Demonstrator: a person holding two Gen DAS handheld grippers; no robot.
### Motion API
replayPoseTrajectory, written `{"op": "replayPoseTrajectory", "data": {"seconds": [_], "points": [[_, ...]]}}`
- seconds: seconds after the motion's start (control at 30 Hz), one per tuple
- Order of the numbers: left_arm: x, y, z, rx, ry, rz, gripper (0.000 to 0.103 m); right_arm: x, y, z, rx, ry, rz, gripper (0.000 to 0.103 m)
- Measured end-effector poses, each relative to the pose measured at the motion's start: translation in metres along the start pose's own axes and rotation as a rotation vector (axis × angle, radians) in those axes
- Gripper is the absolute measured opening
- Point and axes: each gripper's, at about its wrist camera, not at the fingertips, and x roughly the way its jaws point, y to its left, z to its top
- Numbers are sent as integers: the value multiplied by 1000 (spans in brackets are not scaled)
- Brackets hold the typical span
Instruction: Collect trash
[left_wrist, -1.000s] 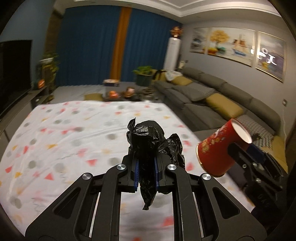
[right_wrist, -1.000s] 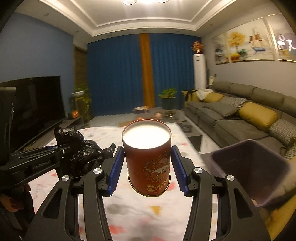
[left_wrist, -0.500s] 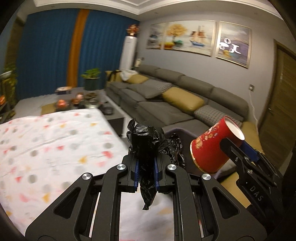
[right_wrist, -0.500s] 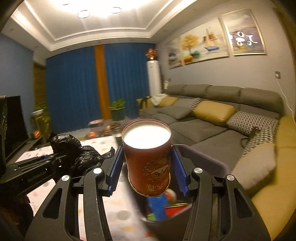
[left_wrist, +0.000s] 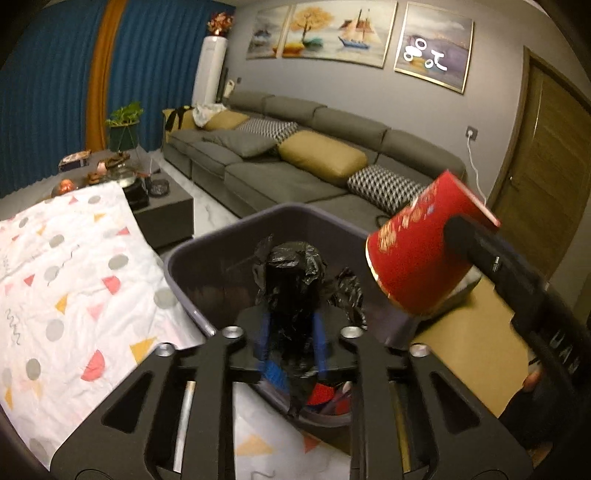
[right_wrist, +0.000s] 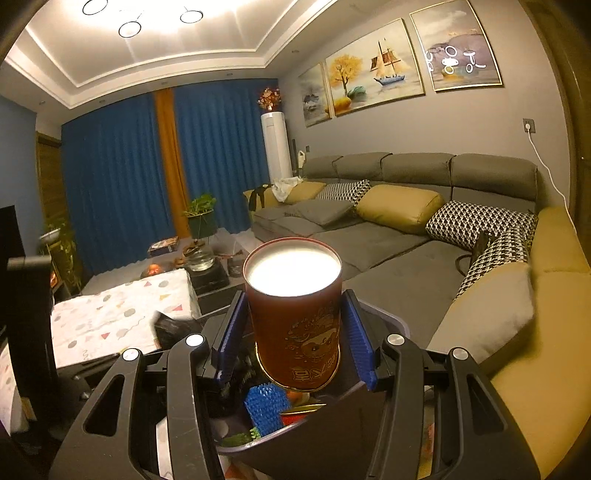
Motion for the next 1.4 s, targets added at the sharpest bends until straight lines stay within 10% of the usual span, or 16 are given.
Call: {"op": "replayPoseTrajectory", "data": {"seconds": [0.1,0.43,0.93,1.4], "points": [[-6,11,-5,-15,-12,26,59,10,4,-4,-3,22,4,51],[-91,55,-27,-90,-139,245,97,46,19,-22,-16,110,24,52],[-196,80,-66,-178,-209,469,97,-11,63,-30,-132,77,-56,96],[-282,91,-107,-187,-256,599,97,-89,126,-56,-163,71,45,97]]}}
